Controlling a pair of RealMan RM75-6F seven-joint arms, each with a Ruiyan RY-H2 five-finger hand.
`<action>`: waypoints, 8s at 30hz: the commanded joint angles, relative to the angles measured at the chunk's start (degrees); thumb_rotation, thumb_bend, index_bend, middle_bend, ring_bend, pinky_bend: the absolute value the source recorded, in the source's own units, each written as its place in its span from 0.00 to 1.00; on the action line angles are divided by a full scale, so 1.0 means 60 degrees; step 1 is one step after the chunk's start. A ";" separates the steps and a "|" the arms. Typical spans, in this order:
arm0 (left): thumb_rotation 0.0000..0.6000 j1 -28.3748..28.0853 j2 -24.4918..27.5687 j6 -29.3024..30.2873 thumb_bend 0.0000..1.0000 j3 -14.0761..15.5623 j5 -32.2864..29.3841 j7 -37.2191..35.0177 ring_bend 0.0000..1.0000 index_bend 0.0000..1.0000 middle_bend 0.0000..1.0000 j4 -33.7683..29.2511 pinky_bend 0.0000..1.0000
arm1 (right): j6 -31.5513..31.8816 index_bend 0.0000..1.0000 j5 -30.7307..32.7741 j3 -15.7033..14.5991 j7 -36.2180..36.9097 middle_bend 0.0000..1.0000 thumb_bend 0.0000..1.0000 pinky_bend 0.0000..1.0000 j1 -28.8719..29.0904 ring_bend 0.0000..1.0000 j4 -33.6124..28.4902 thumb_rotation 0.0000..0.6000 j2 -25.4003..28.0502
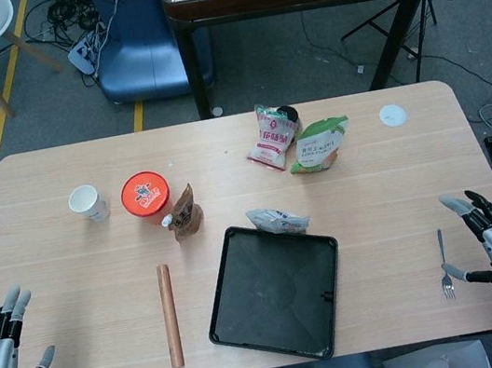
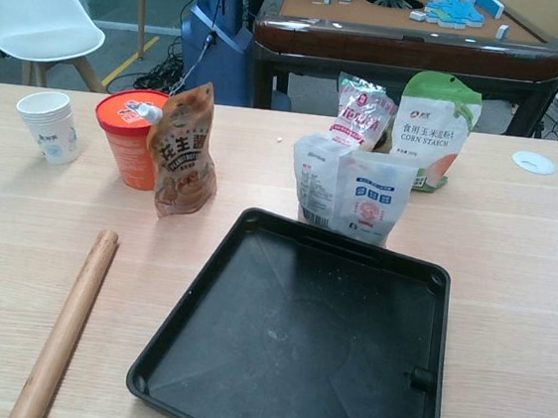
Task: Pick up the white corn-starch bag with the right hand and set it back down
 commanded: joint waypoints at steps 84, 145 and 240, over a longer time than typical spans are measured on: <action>1.00 0.0216 -0.0026 0.0021 0.25 -0.0149 -0.0424 -0.0520 0.09 0.00 0.00 0.0620 0.06 | -0.8266 0.13 0.6119 0.2434 -0.1243 0.24 0.26 0.15 0.7066 0.12 0.5147 1.00 -0.6214; 1.00 0.0226 0.0067 0.0022 0.25 -0.0173 -0.0411 -0.0433 0.08 0.00 0.00 0.0610 0.06 | -0.6046 0.87 0.1144 0.0634 -0.3978 0.75 0.80 0.67 0.6881 0.67 0.1311 1.00 -0.1477; 1.00 0.0363 -0.0193 -0.0028 0.25 -0.0174 -0.0610 -0.0510 0.08 0.00 0.00 0.0783 0.06 | -0.6954 0.95 0.2338 -0.0100 -0.9387 0.81 0.78 0.70 0.8390 0.72 0.1127 1.00 -0.1839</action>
